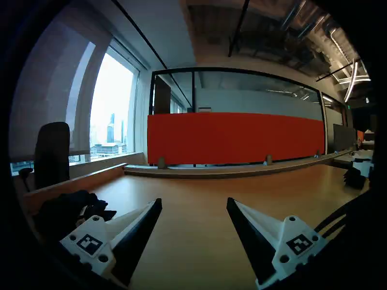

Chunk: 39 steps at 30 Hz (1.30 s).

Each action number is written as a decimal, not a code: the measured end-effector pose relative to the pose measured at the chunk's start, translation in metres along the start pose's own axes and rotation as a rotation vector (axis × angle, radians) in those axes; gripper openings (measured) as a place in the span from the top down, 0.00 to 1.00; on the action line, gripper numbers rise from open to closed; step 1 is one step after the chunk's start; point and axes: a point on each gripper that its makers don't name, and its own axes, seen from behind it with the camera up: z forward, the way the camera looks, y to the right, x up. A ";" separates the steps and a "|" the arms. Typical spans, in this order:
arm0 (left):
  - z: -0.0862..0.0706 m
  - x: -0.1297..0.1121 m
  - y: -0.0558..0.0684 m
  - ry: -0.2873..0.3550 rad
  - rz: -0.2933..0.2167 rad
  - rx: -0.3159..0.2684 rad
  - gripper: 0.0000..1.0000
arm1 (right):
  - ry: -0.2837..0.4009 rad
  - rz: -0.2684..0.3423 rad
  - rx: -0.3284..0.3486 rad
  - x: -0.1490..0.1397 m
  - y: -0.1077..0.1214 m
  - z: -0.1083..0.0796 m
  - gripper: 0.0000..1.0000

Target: Fold towel

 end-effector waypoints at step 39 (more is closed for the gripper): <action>0.000 0.000 0.000 0.000 0.000 0.000 0.00 | -0.003 0.002 -0.001 -0.001 -0.001 0.000 0.00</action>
